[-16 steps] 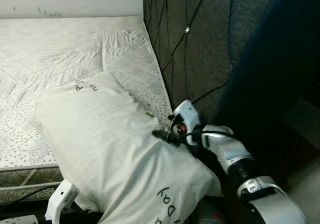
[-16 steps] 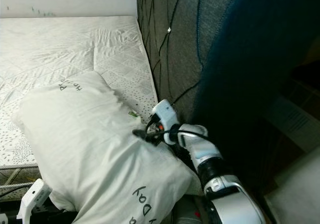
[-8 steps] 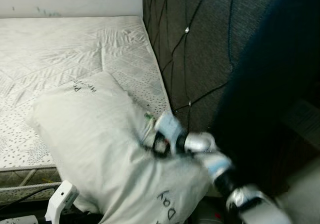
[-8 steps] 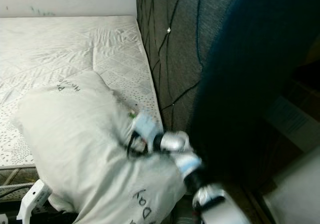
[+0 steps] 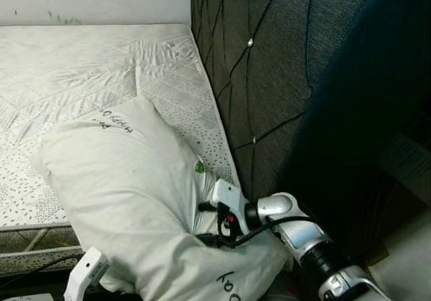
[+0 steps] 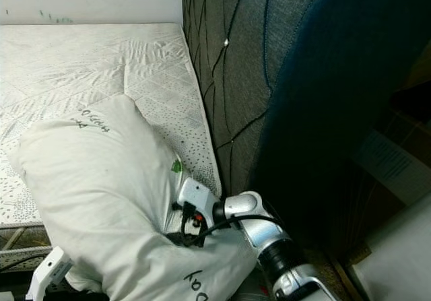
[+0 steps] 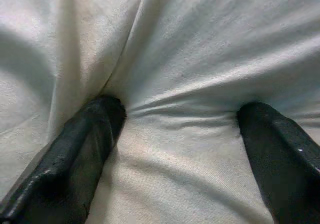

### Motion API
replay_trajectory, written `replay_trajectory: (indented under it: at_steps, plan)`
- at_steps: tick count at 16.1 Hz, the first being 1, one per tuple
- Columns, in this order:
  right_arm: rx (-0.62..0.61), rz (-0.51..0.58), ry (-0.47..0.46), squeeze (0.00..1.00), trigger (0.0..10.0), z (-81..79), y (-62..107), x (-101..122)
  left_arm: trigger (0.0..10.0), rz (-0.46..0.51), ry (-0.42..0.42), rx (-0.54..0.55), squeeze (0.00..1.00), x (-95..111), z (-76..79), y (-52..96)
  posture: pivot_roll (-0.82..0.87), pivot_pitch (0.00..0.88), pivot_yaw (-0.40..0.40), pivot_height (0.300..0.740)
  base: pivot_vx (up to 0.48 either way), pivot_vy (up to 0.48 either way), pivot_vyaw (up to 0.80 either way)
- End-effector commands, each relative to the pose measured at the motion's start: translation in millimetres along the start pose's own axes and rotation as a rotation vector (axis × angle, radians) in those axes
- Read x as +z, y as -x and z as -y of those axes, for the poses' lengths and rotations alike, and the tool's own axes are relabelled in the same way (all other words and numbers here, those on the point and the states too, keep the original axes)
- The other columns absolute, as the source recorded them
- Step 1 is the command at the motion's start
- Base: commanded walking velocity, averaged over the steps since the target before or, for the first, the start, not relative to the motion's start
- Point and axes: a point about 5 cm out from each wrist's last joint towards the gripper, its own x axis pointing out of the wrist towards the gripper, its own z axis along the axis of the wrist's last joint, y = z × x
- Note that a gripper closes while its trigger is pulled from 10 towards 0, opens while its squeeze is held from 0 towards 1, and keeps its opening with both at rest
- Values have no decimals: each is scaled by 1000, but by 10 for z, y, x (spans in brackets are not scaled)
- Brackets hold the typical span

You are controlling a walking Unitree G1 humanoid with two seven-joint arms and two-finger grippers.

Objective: Clean up the room

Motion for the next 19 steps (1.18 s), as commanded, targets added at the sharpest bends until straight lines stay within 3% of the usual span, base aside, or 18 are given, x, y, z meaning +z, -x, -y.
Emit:
replay_trajectory:
  at_steps: [1,10,16,19]
  plan:
    - [148,-101,-68,0,0,-215,-144,-225,0,-40,10,-49,0,-71,51,-34,-49,0,-41,570,0,0,0]
    - [67,-95,-114,0,0,-171,-134,-207,0,-40,9,-47,0,-74,49,-37,-50,0,-41,570,0,0,0]
    - [-32,-31,-198,0,0,-92,-131,-118,0,-28,3,-36,0,-57,35,-50,-54,0,-41,570,0,0,0]
    - [-89,37,-236,0,0,-45,-121,-53,0,32,-19,31,0,23,-43,-54,-53,0,-43,570,0,0,0]
